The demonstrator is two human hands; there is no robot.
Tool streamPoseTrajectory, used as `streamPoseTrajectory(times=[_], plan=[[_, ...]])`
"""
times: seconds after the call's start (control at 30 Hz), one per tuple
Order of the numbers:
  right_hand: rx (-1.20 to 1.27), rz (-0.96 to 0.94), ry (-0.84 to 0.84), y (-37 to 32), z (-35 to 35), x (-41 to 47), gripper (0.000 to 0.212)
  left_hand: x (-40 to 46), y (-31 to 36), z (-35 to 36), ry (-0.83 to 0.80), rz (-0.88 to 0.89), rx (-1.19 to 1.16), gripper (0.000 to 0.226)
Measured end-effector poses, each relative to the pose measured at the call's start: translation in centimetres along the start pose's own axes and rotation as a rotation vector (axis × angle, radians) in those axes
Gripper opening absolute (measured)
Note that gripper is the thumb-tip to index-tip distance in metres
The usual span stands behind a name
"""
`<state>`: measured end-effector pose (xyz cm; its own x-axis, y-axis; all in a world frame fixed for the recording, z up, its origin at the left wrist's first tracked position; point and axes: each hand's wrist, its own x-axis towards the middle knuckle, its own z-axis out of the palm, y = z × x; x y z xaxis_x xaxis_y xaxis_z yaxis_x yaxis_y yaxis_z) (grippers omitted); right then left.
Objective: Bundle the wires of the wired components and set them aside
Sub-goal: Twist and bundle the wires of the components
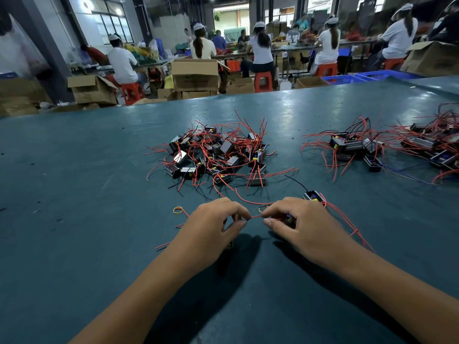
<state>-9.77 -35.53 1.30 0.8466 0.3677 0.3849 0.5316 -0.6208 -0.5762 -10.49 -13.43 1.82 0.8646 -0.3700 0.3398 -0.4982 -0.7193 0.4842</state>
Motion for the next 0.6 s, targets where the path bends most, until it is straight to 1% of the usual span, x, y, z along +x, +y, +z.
streamPoseTrajectory(times=[0.07,0.17,0.27,0.33,0.47,0.6], plan=[[0.0,-0.008,0.003,0.0,0.06,0.02,0.003,-0.05,0.12,-0.03,-0.01,0.011,-0.005,0.012],[-0.008,-0.012,0.007,0.11,0.13,0.0,0.009,-0.17,0.32,0.0,-0.011,0.0,-0.044,0.012],[-0.007,-0.014,0.012,0.24,0.14,0.02,0.011,-0.09,0.21,-0.07,-0.042,-0.098,-0.151,0.011],[-0.006,-0.013,0.006,0.29,0.11,0.04,0.01,0.03,-0.07,-0.2,-0.084,-0.143,-0.187,0.014],[-0.014,-0.007,-0.018,0.34,0.08,-0.03,0.004,0.07,-0.21,-0.43,-0.134,-0.146,-0.203,0.018],[-0.079,-0.034,-0.064,0.3,-0.02,0.0,0.005,0.06,-0.23,-0.39,-0.134,-0.143,-0.21,0.014]])
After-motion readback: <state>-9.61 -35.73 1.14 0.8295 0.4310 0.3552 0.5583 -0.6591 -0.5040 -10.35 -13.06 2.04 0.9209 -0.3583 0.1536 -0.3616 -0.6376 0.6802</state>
